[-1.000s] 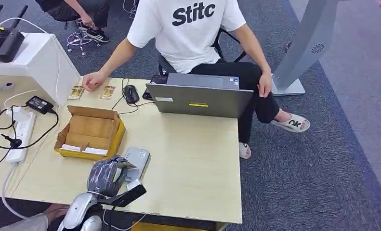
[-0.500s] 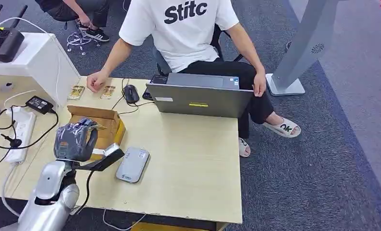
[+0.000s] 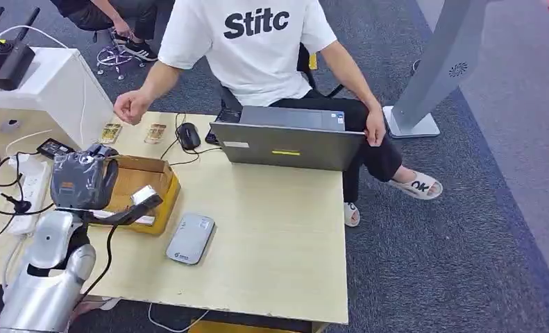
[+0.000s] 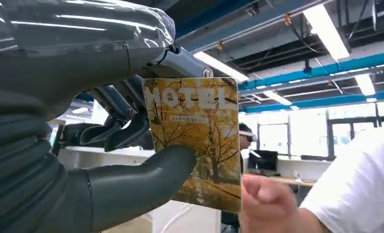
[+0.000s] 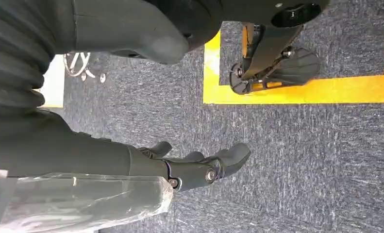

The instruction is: Pass the card to the sensor for recognition and then transmit it.

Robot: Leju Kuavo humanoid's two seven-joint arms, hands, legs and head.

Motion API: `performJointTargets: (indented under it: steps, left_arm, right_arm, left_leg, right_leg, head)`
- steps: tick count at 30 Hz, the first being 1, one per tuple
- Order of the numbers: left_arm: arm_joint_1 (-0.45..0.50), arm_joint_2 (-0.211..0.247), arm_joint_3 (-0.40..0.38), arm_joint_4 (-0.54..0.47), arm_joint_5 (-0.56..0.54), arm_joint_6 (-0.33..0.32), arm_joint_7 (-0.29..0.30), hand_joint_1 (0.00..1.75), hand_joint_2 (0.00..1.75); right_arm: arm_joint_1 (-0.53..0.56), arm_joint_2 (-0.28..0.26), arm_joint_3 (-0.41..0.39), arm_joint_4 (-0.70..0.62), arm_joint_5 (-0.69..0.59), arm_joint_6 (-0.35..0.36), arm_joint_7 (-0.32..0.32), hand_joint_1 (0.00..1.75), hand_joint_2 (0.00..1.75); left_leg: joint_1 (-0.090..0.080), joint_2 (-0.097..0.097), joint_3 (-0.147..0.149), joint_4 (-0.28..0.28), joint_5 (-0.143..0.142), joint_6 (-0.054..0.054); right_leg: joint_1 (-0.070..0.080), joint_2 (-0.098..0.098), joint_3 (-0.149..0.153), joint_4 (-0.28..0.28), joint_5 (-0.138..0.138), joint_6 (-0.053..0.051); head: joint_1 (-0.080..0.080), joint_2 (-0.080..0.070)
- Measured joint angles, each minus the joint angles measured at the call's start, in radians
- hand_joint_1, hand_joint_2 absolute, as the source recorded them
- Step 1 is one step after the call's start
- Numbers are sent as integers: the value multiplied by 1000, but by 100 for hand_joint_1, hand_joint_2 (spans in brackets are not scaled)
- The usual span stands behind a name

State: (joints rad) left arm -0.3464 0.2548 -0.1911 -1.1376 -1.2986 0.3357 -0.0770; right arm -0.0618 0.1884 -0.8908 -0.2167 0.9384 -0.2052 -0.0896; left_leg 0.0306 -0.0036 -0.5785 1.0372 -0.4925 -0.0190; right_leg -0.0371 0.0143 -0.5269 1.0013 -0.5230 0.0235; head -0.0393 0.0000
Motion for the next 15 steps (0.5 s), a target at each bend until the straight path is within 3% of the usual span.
performJointTargets:
  steps: [15]
  left_arm:
    - [-70,1,-6,1,-126,11,64,175,175]
  right_arm:
    - [4,-5,-3,0,15,-14,21,0,175]
  left_leg:
    - [0,1,0,0,0,0]
  right_leg:
    - [0,1,-1,0,0,0]
  head:
    - [0,0]
